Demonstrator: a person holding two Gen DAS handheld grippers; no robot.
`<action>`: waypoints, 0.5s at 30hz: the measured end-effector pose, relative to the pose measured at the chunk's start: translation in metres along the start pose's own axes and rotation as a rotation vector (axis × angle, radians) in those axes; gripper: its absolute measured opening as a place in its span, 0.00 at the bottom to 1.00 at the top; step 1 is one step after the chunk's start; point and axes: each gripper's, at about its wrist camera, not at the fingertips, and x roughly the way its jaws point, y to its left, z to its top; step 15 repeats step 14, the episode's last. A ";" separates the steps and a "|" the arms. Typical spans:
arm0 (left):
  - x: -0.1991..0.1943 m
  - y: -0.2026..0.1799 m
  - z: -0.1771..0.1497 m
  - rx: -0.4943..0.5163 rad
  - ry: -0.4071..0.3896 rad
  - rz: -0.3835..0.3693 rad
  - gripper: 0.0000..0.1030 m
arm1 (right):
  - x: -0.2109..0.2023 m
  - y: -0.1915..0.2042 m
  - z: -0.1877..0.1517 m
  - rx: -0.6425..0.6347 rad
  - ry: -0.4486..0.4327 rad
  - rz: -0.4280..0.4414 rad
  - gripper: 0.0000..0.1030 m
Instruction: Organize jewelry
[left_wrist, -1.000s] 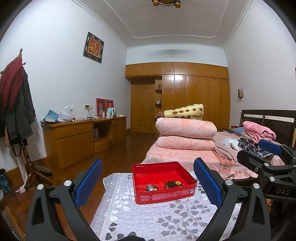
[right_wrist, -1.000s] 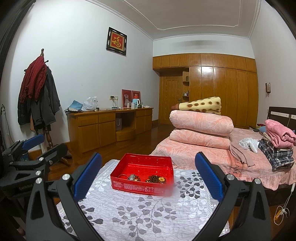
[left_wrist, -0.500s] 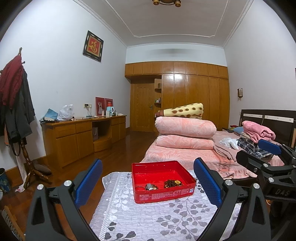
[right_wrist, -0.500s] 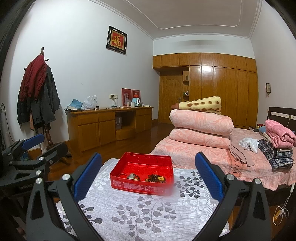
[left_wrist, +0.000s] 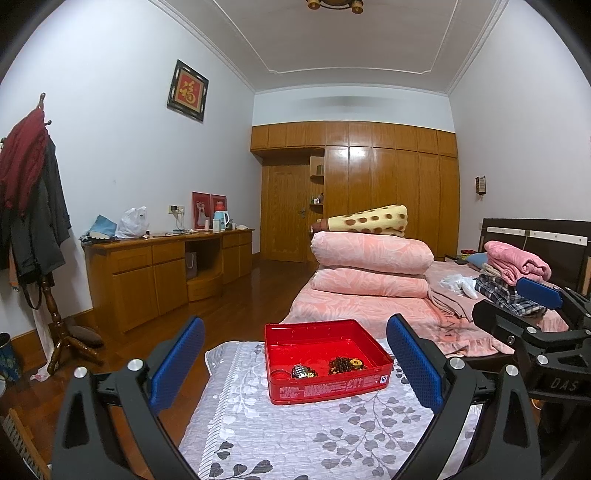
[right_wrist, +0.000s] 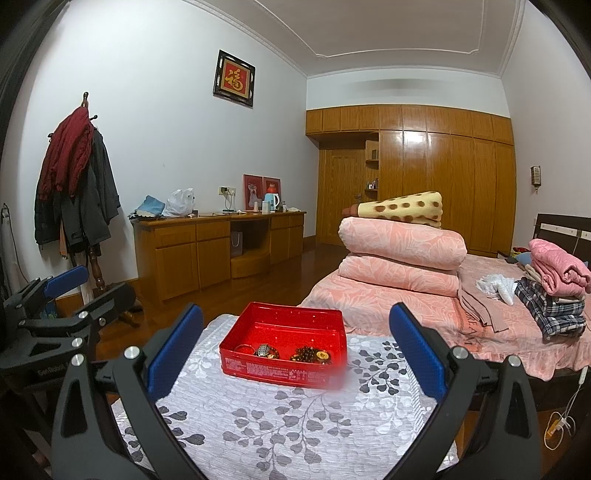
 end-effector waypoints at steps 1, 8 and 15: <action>0.000 0.000 0.000 0.000 0.000 0.000 0.94 | 0.000 0.000 0.000 0.000 0.000 0.000 0.95; 0.000 0.000 0.000 0.000 0.002 0.000 0.94 | 0.000 0.000 0.000 0.000 0.001 0.000 0.95; 0.002 0.000 -0.001 0.003 0.007 -0.002 0.94 | 0.001 0.000 -0.001 0.001 0.003 -0.001 0.95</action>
